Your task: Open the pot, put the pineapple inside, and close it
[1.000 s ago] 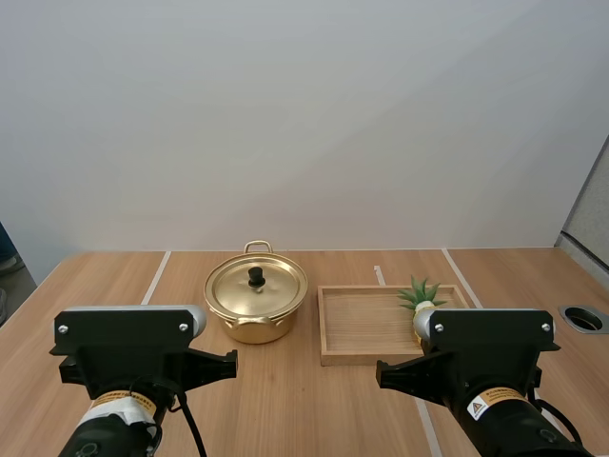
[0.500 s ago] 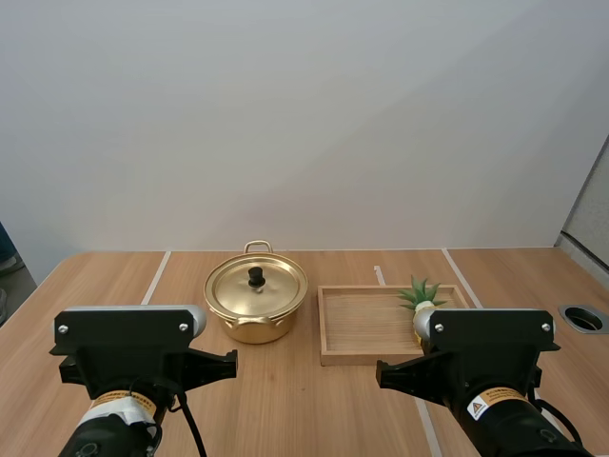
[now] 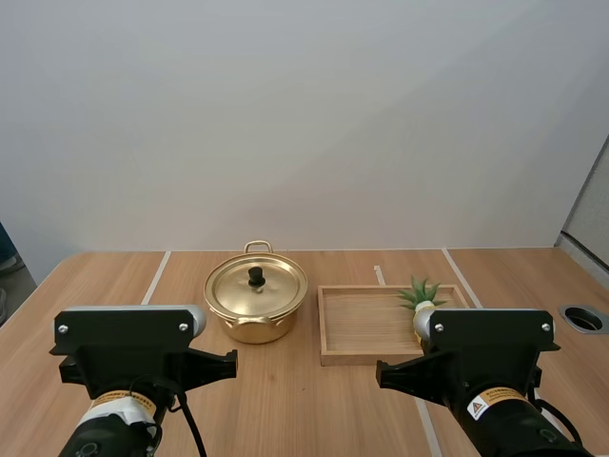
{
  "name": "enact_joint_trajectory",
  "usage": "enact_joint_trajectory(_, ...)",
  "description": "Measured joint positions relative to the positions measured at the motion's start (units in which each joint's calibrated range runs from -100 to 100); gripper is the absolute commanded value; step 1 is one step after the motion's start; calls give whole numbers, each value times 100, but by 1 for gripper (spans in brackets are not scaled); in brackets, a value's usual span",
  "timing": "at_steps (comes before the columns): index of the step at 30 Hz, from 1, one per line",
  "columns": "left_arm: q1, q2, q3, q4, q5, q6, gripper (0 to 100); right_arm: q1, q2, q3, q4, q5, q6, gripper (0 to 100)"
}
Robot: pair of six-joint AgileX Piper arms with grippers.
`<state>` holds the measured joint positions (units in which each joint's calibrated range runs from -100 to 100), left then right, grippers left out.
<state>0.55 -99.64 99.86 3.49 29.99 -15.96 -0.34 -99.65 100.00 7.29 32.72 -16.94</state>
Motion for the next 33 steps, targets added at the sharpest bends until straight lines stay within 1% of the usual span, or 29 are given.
enact_joint_trajectory(8,0,0,0,0,0,0,0,0,0,0,0,0,0,0)
enact_joint_trajectory(15,0,0,0,0,0,0,0,0,0,0,216,-44,0,0)
enact_joint_trajectory(17,0,0,14,0,-150,0,0,0,0,0,228,-213,0,0)
enact_joint_trajectory(19,0,0,14,0,-558,0,0,0,0,0,228,-493,0,0)
enact_joint_trajectory(22,0,0,14,0,-1456,0,0,0,0,0,228,-1139,0,0)
enact_joint_trajectory(26,0,0,14,0,-2944,0,0,0,0,0,194,-2512,0,0)
enact_joint_trajectory(30,0,0,14,13,-4104,0,0,0,0,0,-182,-4118,0,0)
enact_joint_trajectory(33,0,0,14,180,-4620,0,0,0,0,0,-729,-5021,0,0)
